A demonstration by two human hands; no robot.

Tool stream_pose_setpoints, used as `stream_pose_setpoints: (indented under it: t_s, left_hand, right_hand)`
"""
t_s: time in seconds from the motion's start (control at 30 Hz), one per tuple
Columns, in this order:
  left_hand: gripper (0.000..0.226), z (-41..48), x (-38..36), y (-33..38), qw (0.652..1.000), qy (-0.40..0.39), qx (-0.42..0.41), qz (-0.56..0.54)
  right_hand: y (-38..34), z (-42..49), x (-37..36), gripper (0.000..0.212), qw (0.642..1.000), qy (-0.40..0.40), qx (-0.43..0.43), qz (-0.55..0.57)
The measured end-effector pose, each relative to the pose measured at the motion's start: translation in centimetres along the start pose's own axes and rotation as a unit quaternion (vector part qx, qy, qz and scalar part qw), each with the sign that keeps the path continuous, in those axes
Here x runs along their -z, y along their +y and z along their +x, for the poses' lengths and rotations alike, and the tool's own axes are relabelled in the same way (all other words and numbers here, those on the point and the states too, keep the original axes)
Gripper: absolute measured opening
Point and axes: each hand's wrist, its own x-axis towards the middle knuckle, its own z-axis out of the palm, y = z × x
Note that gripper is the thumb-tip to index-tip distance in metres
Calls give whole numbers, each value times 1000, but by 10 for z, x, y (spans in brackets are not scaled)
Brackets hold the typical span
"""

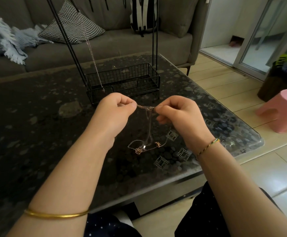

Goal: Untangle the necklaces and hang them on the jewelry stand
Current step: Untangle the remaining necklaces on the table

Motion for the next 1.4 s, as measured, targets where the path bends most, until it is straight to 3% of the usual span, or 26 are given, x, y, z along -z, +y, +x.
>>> stream_pose_setpoints:
  t_s: [0.13, 0.43, 0.67, 0.93, 1.17, 1.4]
  left_hand:
    - [12, -3, -5, 8, 993, -40, -1, -109]
    - [14, 2, -10, 7, 982, -24, 6, -189]
    - [12, 2, -14, 6, 985, -7, -40, -170]
    - [20, 3, -11, 2, 985, 57, -102, -125]
    - [18, 1, -9, 4, 991, 13, -96, -94]
    - [14, 1, -1, 2, 993, -47, -56, -94]
  right_hand:
    - [-1, 1, -2, 14, 999, -19, -12, 47]
    - [-3, -2, -4, 10, 996, -57, -16, 61]
    - [-5, -5, -6, 7, 995, -88, -12, 51]
    - [-8, -4, -3, 8, 994, -58, -18, 92]
    - [-8, -4, -2, 13, 993, 1, -30, 115]
    - [-7, -2, 1, 22, 990, 3, -28, 135]
